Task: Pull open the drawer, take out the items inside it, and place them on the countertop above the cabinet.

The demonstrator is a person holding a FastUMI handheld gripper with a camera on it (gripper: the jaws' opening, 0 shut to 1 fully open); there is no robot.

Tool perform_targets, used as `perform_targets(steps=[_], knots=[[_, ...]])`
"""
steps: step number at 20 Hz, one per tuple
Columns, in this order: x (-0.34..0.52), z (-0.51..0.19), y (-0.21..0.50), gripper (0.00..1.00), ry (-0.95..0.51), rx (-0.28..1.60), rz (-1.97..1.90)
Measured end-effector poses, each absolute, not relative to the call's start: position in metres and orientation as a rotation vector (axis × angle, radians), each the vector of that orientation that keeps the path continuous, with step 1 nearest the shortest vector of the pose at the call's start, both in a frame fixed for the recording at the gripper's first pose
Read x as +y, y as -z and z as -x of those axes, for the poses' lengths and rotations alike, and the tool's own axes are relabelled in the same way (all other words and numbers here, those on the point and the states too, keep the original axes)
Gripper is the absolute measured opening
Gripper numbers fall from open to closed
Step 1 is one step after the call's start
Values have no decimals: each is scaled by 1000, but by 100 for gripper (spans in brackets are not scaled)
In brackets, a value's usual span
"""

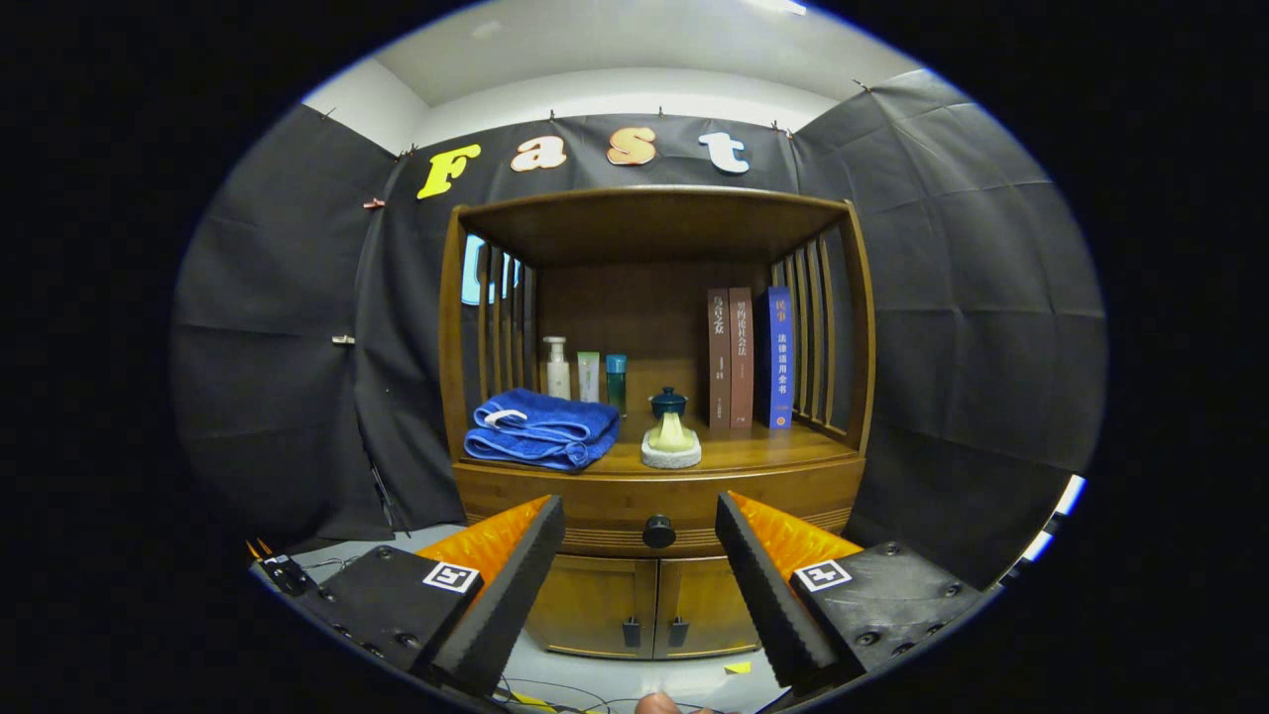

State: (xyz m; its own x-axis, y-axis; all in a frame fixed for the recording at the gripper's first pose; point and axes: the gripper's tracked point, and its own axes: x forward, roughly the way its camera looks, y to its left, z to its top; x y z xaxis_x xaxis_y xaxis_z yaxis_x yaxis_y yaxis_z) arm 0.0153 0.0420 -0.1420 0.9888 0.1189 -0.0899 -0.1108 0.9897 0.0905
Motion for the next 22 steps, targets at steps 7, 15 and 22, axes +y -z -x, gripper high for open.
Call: perform_targets(steps=[7,15,22], knots=[[32,39,121,99,-130,126,-135],[-3,86,104,99,-94,131,-148],[-10,106,84,100,-77,74,-76]])
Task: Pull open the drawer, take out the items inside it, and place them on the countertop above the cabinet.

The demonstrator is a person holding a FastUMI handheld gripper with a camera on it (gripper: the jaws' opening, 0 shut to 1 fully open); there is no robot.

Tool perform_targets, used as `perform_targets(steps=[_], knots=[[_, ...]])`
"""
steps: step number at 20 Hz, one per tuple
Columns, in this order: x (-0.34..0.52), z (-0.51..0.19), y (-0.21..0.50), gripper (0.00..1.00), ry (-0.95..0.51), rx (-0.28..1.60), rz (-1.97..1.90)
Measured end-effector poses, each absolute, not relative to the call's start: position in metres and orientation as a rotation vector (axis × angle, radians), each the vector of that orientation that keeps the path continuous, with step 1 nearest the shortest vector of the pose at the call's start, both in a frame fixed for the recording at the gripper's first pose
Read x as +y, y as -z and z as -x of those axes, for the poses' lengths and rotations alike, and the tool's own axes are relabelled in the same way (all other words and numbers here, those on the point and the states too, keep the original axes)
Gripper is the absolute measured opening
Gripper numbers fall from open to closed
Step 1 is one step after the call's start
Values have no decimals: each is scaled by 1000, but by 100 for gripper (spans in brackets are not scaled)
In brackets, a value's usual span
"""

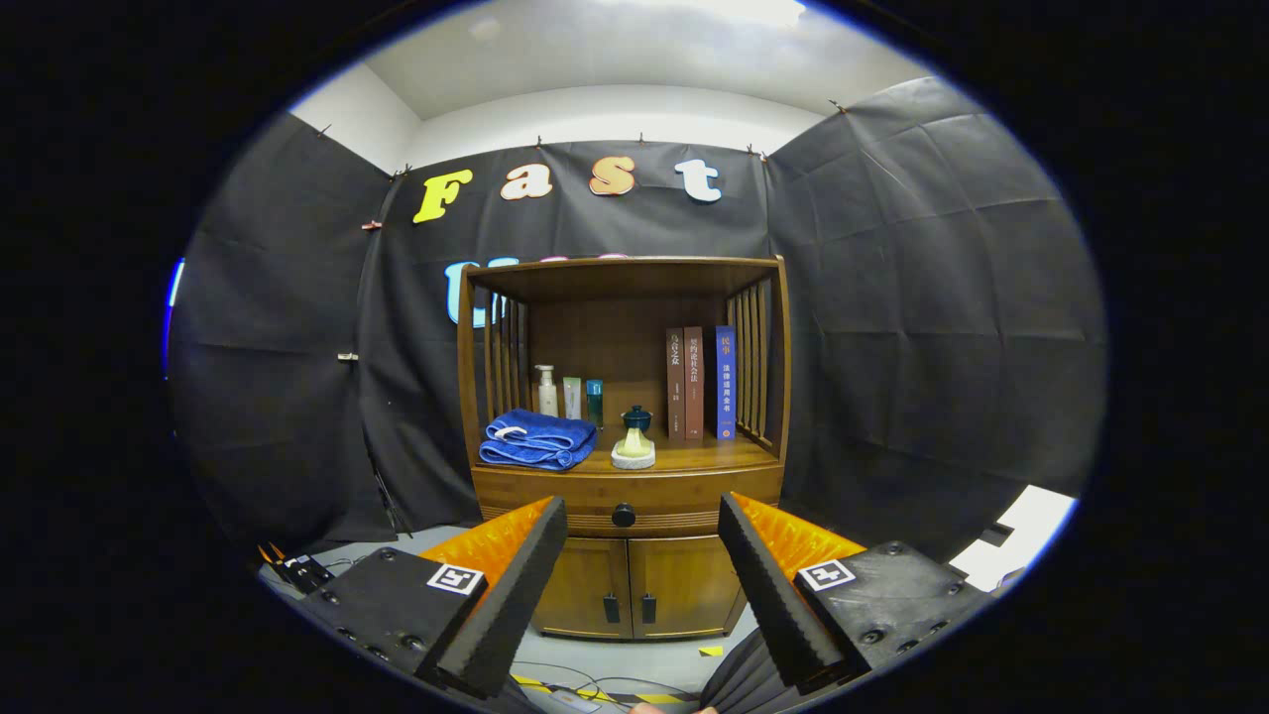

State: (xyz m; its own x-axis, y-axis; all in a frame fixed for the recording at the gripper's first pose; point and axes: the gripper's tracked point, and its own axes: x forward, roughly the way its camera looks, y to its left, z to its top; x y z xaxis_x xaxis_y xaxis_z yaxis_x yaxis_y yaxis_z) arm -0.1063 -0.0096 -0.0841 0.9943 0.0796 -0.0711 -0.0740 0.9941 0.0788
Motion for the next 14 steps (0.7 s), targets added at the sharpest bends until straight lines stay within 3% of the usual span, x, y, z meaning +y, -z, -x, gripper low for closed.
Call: perform_targets(steps=[14], knots=[[27,75,101,100,-173,145,-88]])
